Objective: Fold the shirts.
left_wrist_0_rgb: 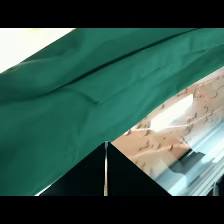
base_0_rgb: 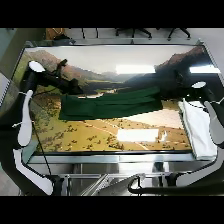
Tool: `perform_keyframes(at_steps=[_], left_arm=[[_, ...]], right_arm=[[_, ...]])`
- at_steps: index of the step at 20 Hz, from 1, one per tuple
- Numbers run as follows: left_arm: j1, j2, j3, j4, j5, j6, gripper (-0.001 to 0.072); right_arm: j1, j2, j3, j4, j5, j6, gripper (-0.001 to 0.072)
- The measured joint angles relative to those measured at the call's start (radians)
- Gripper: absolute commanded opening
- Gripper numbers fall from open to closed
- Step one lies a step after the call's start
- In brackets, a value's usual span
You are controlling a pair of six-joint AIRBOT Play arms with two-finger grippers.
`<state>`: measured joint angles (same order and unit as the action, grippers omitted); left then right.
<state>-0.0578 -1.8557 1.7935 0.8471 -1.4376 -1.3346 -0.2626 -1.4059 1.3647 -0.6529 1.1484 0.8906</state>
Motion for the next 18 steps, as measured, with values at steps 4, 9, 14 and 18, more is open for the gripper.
perform_keyframes(at_steps=[4,9,14,18], left_arm=[[-0.260,-0.069,0.000,-0.005,0.213,-0.028,0.0018],[-0.527,-0.206,0.000,-0.006,0.491,-0.089,0.0018],[-0.620,-0.280,0.005,-0.093,0.669,-0.166,0.0018],[-0.601,-0.291,0.121,-0.160,0.605,-0.165,0.0018]], right_arm=[[-0.075,0.138,0.001,0.039,0.100,0.010,0.0020],[-0.165,0.307,0.021,0.132,0.180,0.014,0.0021],[-0.198,0.372,0.032,0.158,0.266,0.014,0.0021],[-0.203,0.367,0.034,0.165,0.293,0.013,0.0020]])
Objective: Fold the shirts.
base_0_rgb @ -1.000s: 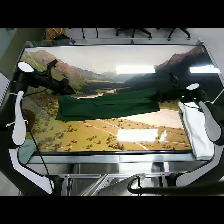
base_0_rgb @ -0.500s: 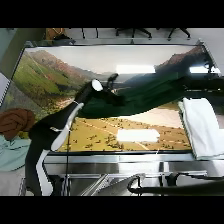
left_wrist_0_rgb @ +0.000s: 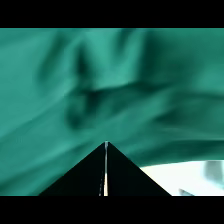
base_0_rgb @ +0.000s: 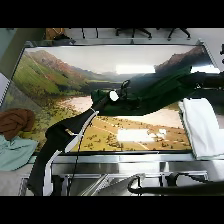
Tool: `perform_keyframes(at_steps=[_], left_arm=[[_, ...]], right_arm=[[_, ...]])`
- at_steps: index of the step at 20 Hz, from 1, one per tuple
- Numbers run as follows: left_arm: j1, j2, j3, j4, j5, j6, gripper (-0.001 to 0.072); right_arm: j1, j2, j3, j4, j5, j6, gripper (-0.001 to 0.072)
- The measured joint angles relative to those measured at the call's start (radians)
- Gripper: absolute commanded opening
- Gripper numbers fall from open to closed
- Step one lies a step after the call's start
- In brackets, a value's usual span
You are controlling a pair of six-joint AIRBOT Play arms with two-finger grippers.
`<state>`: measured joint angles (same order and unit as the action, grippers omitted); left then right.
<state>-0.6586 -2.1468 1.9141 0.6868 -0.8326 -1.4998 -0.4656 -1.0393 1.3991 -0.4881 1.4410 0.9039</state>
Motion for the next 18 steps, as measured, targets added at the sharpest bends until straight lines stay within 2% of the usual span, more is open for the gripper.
perform_keyframes(at_steps=[3,8,12,15,16,17,18], left_arm=[[0.066,0.045,0.131,-0.057,-0.166,0.032,0.0018],[0.301,0.300,0.092,-0.377,-0.385,0.186,0.0018],[0.491,0.480,0.028,-0.505,-0.540,0.243,0.0018],[0.583,0.581,-0.033,-0.537,-0.590,0.273,0.0018],[0.600,0.607,-0.056,-0.547,-0.599,0.285,0.0018],[0.613,0.633,-0.083,-0.552,-0.607,0.301,0.0018],[0.620,0.654,-0.111,-0.557,-0.612,0.317,0.0018]], right_arm=[[0.007,-0.015,0.000,0.023,0.006,0.000,0.0020],[0.135,-0.037,0.000,0.142,-0.031,0.001,0.0020],[0.433,-0.076,0.000,0.206,-0.230,-0.040,0.0022],[0.695,-0.171,0.000,0.226,-0.500,-0.122,0.0044],[0.784,-0.219,0.000,0.232,-0.612,-0.165,0.0215],[0.864,-0.271,0.000,0.243,-0.725,-0.210,0.0317],[0.940,-0.325,0.002,0.261,-0.845,-0.253,0.0320]])
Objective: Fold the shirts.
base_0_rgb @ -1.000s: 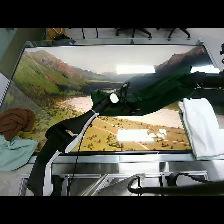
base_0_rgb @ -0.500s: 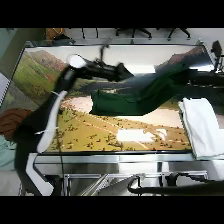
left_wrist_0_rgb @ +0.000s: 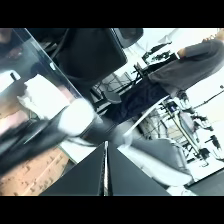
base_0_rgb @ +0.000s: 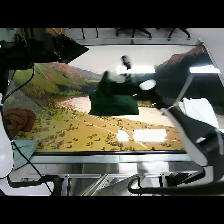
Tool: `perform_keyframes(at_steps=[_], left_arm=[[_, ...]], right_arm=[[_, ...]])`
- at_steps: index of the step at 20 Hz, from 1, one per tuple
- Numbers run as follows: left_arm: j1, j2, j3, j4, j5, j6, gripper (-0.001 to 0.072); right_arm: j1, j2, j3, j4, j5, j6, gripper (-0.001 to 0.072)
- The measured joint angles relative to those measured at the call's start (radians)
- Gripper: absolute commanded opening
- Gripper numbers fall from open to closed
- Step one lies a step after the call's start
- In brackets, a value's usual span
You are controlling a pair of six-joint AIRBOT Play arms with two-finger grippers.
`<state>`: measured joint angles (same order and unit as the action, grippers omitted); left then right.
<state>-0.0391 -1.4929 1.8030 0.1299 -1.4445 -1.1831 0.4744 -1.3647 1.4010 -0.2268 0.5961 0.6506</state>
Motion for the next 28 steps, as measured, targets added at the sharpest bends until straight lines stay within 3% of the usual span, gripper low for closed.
perform_keyframes(at_steps=[3,7,9,15,16,17,23,27,28], left_arm=[[0.002,0.042,-0.070,-0.016,-0.014,0.034,0.0018],[0.001,0.061,-0.108,-0.084,-0.050,0.050,0.0018],[0.000,0.064,-0.114,-0.117,-0.065,0.052,0.0018],[0.000,0.068,-0.120,-0.150,-0.086,0.056,0.0018],[0.000,0.069,-0.121,-0.151,-0.087,0.056,0.0018],[0.000,0.069,-0.121,-0.154,-0.090,0.056,0.0018],[0.000,0.069,-0.121,-0.157,-0.093,0.058,0.0018],[0.000,0.069,-0.121,-0.157,-0.093,0.058,0.0018],[0.000,0.069,-0.121,-0.154,-0.093,0.058,0.0018]], right_arm=[[0.148,-0.106,0.011,0.039,-0.222,-0.113,0.0325],[0.124,-0.061,0.018,-0.050,-0.189,-0.145,0.0326],[0.033,0.001,0.019,-0.148,-0.106,-0.052,0.0502],[-0.362,0.069,0.019,-0.497,0.297,0.401,0.0526],[-0.406,0.053,0.019,-0.522,0.354,0.439,0.0654],[-0.441,0.030,0.019,-0.544,0.417,0.470,0.0682],[-0.448,-0.117,0.019,-0.569,0.531,0.541,0.0679],[-0.381,-0.171,0.024,-0.524,0.464,0.547,0.0532],[-0.365,-0.181,0.030,-0.522,0.441,0.547,0.0280]])
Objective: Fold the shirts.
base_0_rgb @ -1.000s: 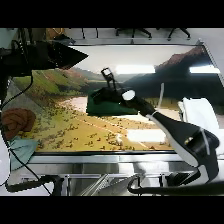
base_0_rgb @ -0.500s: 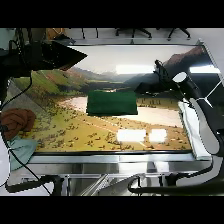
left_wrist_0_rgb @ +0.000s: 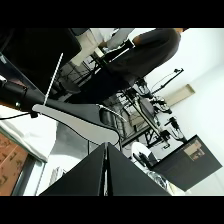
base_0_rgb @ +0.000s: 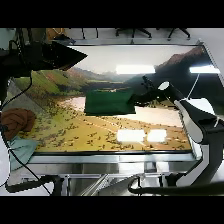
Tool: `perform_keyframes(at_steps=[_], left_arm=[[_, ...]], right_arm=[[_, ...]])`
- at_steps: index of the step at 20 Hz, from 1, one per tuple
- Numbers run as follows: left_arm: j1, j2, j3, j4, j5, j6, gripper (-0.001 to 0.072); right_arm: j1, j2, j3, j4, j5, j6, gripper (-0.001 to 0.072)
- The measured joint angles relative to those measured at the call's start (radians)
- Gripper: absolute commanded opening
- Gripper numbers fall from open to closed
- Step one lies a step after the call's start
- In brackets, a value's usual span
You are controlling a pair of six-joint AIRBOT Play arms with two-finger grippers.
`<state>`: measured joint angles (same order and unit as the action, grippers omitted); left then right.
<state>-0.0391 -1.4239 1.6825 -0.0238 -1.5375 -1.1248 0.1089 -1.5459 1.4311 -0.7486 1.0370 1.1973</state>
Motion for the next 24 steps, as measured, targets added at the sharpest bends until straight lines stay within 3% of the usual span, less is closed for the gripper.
perform_keyframes(at_steps=[1,2,8,12,24], left_arm=[[0.000,0.000,0.000,0.000,0.000,0.000,0.0018],[0.000,0.000,0.000,0.002,0.000,0.001,0.0018],[0.000,0.000,0.000,0.005,-0.007,0.005,0.0018],[0.000,0.000,-0.001,0.006,-0.008,0.008,0.0018],[0.000,-0.044,-0.001,0.006,-0.064,0.012,0.0018]], right_arm=[[0.011,-0.010,0.006,0.000,-0.016,0.000,0.0076],[0.019,-0.019,0.015,0.006,-0.021,0.001,0.0022],[-0.006,0.032,0.158,0.040,0.044,-0.018,0.0020],[-0.132,0.143,0.243,0.047,0.150,0.046,0.0020],[-0.837,0.524,0.283,0.015,0.426,0.258,0.0019]])
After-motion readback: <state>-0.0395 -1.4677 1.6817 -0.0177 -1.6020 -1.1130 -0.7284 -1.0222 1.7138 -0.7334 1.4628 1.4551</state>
